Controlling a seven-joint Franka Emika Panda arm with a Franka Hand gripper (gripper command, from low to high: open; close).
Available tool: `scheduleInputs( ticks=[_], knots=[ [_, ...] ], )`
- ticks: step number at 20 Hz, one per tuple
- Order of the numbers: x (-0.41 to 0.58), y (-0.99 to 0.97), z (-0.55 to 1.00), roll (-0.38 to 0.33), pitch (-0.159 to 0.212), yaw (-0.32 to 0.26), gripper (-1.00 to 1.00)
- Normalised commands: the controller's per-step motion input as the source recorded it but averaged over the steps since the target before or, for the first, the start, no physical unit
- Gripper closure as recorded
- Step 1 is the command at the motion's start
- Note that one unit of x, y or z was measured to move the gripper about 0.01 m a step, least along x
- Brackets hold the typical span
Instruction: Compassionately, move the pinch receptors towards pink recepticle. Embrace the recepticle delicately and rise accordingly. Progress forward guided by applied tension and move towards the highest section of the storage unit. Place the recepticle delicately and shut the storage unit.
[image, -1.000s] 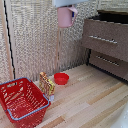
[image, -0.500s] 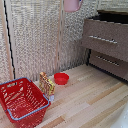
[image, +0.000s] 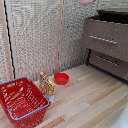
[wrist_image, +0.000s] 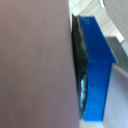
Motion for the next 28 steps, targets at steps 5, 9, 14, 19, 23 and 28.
scheduleInputs(
  ticks=[5,9,14,19,23,28],
  knots=[
    [0.181,-0.88,0.61,-0.052,-0.007,-0.046,1.00],
    [0.099,-0.82,0.44,-0.110,-0.031,-0.012,1.00],
    [0.026,-0.70,0.14,-0.122,0.002,0.000,1.00],
    [-0.033,-0.67,0.00,-0.063,0.034,-0.015,1.00],
    [-0.051,-0.65,0.00,-0.039,0.048,-0.047,1.00],
    [-0.115,-0.63,-0.08,-0.002,0.026,-0.085,1.00]
  ],
)
